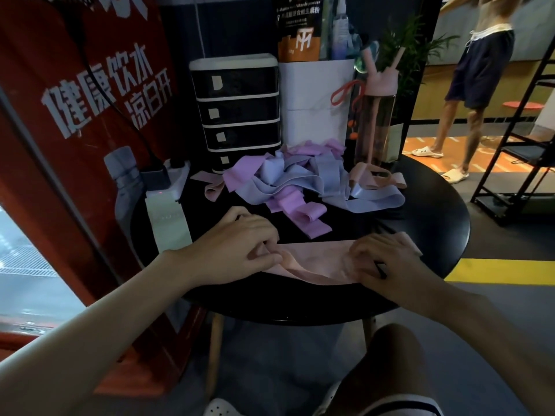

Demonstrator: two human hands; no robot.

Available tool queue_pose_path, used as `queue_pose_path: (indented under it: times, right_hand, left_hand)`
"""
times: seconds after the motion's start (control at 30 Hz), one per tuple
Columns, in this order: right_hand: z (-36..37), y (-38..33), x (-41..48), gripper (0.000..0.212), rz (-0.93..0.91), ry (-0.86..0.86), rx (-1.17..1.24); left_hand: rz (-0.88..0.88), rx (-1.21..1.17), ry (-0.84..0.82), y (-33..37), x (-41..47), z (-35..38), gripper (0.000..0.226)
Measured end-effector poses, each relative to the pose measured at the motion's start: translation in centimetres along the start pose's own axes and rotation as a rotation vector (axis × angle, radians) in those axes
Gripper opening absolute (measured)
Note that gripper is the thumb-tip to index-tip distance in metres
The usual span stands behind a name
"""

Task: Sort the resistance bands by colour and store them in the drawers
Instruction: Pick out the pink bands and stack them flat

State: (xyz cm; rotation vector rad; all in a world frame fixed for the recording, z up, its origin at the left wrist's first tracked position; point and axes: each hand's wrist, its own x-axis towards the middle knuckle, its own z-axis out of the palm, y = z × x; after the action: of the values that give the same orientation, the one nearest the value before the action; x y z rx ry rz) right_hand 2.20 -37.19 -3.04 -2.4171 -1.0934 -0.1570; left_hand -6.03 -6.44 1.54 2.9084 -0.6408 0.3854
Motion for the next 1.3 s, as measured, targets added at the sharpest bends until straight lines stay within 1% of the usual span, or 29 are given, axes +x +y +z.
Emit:
queue_pose_path:
  times: [0.1, 0.23, 0.27, 0.3, 0.4, 0.47, 0.53, 0.6, 0.7, 0.73, 0.8, 0.87, 0.9, 0.97, 1.0, 1.03, 1.1, 1.17, 1.3]
  right_hand:
    - [-0.1, 0.0, 0.0, 0.037, 0.026, -0.010, 0.003]
    - [-0.3, -0.2, 0.4, 0.045, 0.028, -0.036, -0.013]
    - [-0.4, -0.4, 0.5, 0.047, 0.042, -0.046, -0.014]
    - [-0.4, -0.6, 0.6, 0.048, 0.059, -0.049, -0.006]
    - [-0.6, -0.8, 0.7, 0.051, 0.106, -0.040, 0.021]
    - [-0.7, -0.9, 0.7, 0.045, 0.126, -0.008, 0.063]
    - [-0.7, -0.8, 0.9, 0.037, 0.140, 0.051, 0.127]
    - [-1.1, -0.7, 1.2, 0.035, 0.161, 0.146, 0.217]
    - [-2.2, -0.9, 1.5, 0.029, 0.192, 0.268, 0.344]
    - [-2.5, -0.9, 1.7, 0.029, 0.206, 0.311, 0.389]
    - [-3.2, -0.7, 2.0, 0.031, 0.238, 0.409, 0.475]
    - [-3.7, 0.0, 2.3, 0.032, 0.258, 0.501, 0.435]
    - [-3.9, 0.6, 2.4, 0.032, 0.280, 0.528, 0.384]
    - [-4.0, 2.0, 2.3, 0.028, 0.335, 0.541, 0.274]
    - [-4.0, 2.6, 2.1, 0.024, 0.358, 0.530, 0.231]
    - [-3.8, 3.1, 1.9, 0.021, 0.374, 0.517, 0.212]
    - [-3.4, 3.8, 1.4, 0.024, 0.389, 0.493, 0.219]
    - [-3.0, 3.8, 0.9, 0.029, 0.383, 0.475, 0.235]
    - [-2.8, 3.4, 0.7, 0.032, 0.373, 0.451, 0.252]
  left_hand:
    - [-0.025, 0.034, -0.029, 0.3, -0.9, -0.5, 0.025]
    - [0.035, 0.162, -0.036, -0.2, -1.9, -0.8, 0.040]
    - [0.047, 0.181, -0.044, -0.4, -2.1, -0.9, 0.040]
    - [0.060, 0.199, -0.040, -0.6, -2.3, -0.9, 0.036]
    - [0.107, 0.284, 0.010, -1.3, -3.1, -0.5, 0.012]
    - [0.103, 0.329, 0.019, -1.4, -3.3, -0.4, 0.011]
    - [0.112, 0.372, 0.039, -1.5, -3.4, -0.4, 0.015]
    - [0.138, 0.435, 0.085, -1.5, -3.4, -0.7, 0.020]
    - [0.149, 0.460, 0.215, -1.5, -2.9, -1.4, 0.032]
    - [0.144, 0.468, 0.253, -1.4, -2.6, -1.7, 0.032]
    - [0.125, 0.489, 0.294, -1.3, -1.9, -2.1, 0.021]
    - [0.110, 0.495, 0.343, -0.9, -1.1, -2.0, 0.012]
    - [0.110, 0.485, 0.354, -0.7, -0.8, -1.8, 0.011]
    - [0.144, 0.454, 0.326, -0.4, -0.5, -0.5, 0.007]
    - [0.167, 0.432, 0.306, -0.2, -0.5, 0.2, 0.009]
    - [0.183, 0.402, 0.286, -0.1, -0.6, 0.8, 0.017]
    - [0.188, 0.311, 0.256, 0.3, -0.8, 1.6, 0.027]
    - [0.177, 0.166, 0.275, 0.6, -1.1, 1.7, 0.025]
    - [0.072, -0.067, 0.327, 0.3, -1.7, 1.6, 0.015]
